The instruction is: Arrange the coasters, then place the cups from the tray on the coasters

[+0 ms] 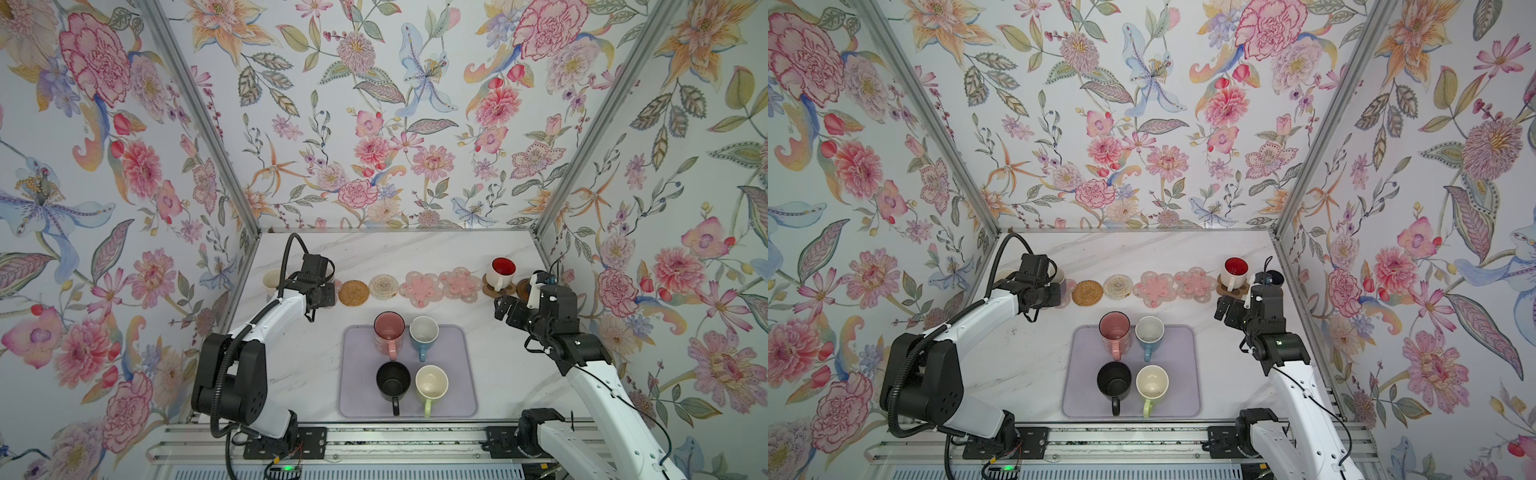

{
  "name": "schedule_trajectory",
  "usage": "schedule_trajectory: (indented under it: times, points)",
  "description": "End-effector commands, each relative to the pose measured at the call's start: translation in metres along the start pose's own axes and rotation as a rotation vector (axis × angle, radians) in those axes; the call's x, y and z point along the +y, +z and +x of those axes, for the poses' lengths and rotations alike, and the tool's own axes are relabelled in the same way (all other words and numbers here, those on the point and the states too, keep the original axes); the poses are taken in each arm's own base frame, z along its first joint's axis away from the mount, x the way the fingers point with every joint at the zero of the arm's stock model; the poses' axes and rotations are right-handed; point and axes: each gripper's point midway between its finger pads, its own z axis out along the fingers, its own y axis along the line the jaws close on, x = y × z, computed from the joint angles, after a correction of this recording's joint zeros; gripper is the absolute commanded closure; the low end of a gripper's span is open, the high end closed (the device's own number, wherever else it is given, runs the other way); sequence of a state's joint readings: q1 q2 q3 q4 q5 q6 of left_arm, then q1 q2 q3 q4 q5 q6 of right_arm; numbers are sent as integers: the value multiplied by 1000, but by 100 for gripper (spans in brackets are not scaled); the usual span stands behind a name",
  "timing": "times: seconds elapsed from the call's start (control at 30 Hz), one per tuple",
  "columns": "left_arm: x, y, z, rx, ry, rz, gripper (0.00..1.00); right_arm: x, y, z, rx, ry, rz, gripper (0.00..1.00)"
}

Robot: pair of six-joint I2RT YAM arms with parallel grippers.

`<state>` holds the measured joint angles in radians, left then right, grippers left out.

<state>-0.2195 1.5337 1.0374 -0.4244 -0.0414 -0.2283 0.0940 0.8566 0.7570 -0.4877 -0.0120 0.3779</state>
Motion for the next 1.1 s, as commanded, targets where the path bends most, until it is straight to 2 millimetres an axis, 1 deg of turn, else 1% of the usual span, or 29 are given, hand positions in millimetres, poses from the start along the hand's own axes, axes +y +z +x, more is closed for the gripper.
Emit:
schedule_trajectory:
  times: [0.0,0.17,0.27,0.3,0.63,0.9,1.07]
  points:
    - [1,-8,-37,-118,-14,11,100,-2,-1,2,12,-11,8,1]
    - [8,-1,-38,-108,-34,11,100,-2,-1,1,13,-11,8,1]
    - [9,-1,-41,-114,-50,28,100,-4,-2,0,7,-10,13,1]
    - [10,11,-35,-82,-51,21,100,-3,-2,0,4,-10,11,1]
    - [14,20,-33,-70,-64,17,100,-4,-2,0,8,-9,10,1]
    - [15,27,-38,-66,-71,16,100,-4,-1,0,12,-7,11,1]
    - [14,26,-41,-77,-72,19,100,-4,-1,0,12,-7,13,1]
